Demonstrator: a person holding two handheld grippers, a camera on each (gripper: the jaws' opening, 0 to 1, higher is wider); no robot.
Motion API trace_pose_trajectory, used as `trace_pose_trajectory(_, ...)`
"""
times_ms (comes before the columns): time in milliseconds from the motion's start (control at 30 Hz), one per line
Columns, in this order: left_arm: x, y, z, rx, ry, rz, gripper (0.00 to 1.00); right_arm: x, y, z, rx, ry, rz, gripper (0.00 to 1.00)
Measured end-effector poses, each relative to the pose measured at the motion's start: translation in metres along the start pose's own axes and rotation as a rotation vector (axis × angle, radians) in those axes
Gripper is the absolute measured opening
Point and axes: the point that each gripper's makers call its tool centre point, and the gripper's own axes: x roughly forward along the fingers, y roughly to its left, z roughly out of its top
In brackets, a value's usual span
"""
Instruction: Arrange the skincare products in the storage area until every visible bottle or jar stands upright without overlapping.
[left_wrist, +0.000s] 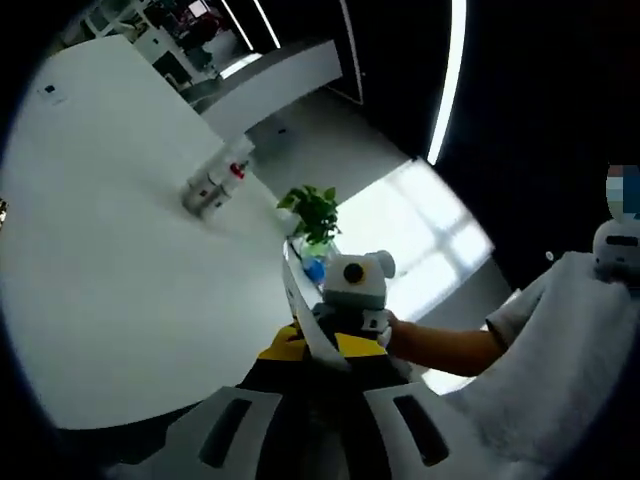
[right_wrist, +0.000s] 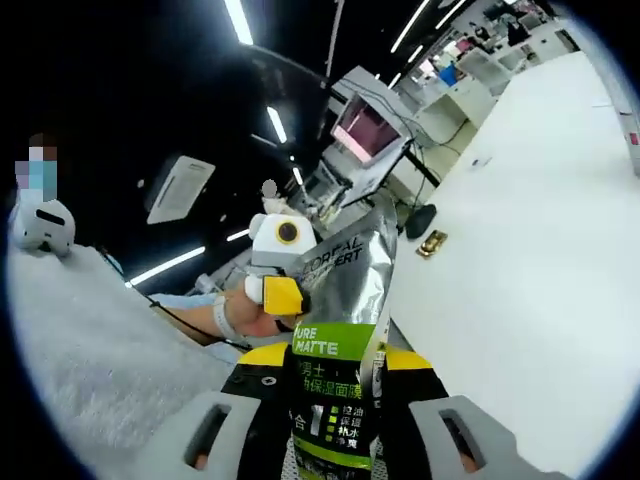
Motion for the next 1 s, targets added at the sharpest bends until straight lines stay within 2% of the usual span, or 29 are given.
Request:
trace_pose_trajectory(100,0.0,0.0,0.0,-0.01,-0.003,0.0,0.0,-0.001,-0.005,0.001,0.017,-0.024,-0.023,0.21)
trace_pose_trajectory(133,0.0,0.001,-0.003,-0.009,0.02,0.006,0.0,-0.002,-0.003,0.003,0.034,-0.044,0.002,0.08)
trace_pose_trajectory(167,0.001,0.008,-0.002,0.021,0.01,0.047,0.02,-0.002,0.008,0.009,0.051,-0.082,0.073,0.0)
trace_pose_trajectory(200,0.002,0.005,-0.002,0.032,0.003,0.045,0.0,0.0,-0.007,0.009,0.064,-0.094,-0.013,0.0)
trace_pose_trajectory(233,0.001,0.009,-0.002,0.056,0.006,0.059,0.0,0.002,-0.005,0.006,0.071,-0.083,-0.001,0.0)
trace_pose_trajectory(367,-0.004,0.003,0.012,-0.011,-0.066,0.006,0.0,0.003,0.003,0.014,0.155,-0.162,0.042,0.0)
trace_pose_trajectory(433,-0.006,0.002,0.015,-0.019,-0.088,-0.001,0.0,0.004,0.003,0.016,0.175,-0.176,0.047,0.0)
trace_pose_trajectory(600,-0.01,-0.003,0.028,-0.016,-0.156,-0.031,0.02,0.005,0.007,0.029,0.251,-0.281,0.076,0.0)
trace_pose_trajectory(767,-0.01,-0.005,0.029,-0.012,-0.162,-0.04,0.02,0.0,0.009,0.05,0.318,-0.403,0.121,0.0)
trace_pose_trajectory(833,-0.009,-0.005,0.027,0.003,-0.157,-0.034,0.04,-0.001,0.004,0.057,0.333,-0.446,0.099,0.0)
trace_pose_trajectory(867,-0.007,-0.005,0.023,0.012,-0.133,-0.031,0.04,-0.003,0.002,0.065,0.369,-0.489,0.101,0.0)
trace_pose_trajectory(900,-0.006,-0.006,0.02,0.02,-0.116,-0.033,0.04,-0.004,0.006,0.068,0.366,-0.495,0.127,0.0)
trace_pose_trajectory(1000,-0.009,-0.004,0.023,0.016,-0.127,-0.032,0.03,0.001,0.007,0.067,0.333,-0.468,0.105,0.0)
